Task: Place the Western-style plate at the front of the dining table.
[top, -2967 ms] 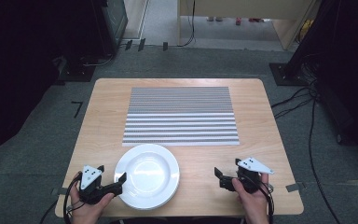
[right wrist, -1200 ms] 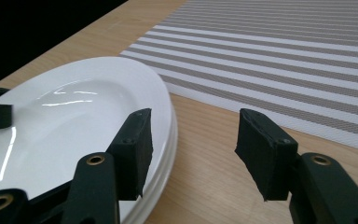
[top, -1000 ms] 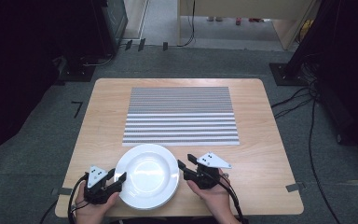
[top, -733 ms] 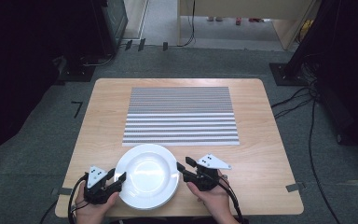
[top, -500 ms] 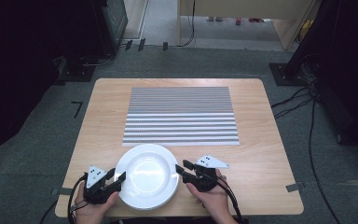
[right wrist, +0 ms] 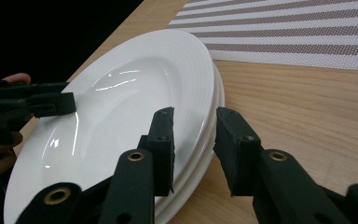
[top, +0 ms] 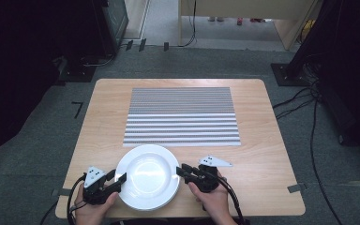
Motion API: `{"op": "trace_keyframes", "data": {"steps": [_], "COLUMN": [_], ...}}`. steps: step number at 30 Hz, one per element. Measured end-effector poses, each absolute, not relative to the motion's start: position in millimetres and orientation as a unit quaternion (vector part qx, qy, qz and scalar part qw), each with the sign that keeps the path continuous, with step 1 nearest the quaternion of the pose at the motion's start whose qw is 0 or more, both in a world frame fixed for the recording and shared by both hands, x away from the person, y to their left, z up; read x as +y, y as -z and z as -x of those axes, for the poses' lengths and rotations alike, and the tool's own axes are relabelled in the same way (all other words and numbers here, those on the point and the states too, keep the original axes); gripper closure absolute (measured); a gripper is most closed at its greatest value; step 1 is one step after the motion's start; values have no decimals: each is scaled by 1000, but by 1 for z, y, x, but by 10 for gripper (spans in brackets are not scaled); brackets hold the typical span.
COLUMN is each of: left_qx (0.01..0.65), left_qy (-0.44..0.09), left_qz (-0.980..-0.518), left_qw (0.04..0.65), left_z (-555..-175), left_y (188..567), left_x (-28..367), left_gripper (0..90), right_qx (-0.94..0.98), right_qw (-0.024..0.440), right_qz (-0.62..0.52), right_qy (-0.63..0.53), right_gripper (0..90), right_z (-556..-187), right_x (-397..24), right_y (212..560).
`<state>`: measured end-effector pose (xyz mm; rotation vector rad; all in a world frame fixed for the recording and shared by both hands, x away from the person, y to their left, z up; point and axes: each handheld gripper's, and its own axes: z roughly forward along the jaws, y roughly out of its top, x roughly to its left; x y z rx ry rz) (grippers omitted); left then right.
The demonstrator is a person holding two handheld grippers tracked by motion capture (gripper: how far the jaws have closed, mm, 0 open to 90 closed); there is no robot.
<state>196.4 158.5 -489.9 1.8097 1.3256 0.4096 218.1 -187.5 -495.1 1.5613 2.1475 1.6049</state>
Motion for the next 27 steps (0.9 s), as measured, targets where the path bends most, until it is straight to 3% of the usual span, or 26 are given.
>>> {"op": "trace_keyframes", "data": {"steps": [4, 12, 13, 16, 27], "left_qx": [530, 534, 535, 535, 533], "left_qy": [-162, -161, -160, -159, -159], "left_qz": [-720, -718, -717, -716, -717], "left_qw": [417, 417, 418, 419, 420], "left_z": [-197, -197, -197, -197, -197], "left_y": [490, 490, 490, 491, 491], "left_x": [158, 158, 158, 159, 159], "left_gripper": [528, 528, 529, 528, 526], "right_qx": [683, 665, 656, 667, 655], "right_qw": [-23, -46, -82, -21, -77], "right_qz": [-518, -525, -506, -512, -543], "right_qy": [-514, -529, -555, -541, -520], "right_gripper": [750, 804, 762, 773, 785], "right_z": [-220, -222, -221, -217, -224], "right_x": [-191, -195, -196, -193, -196], "right_y": [496, 493, 489, 483, 498]}}
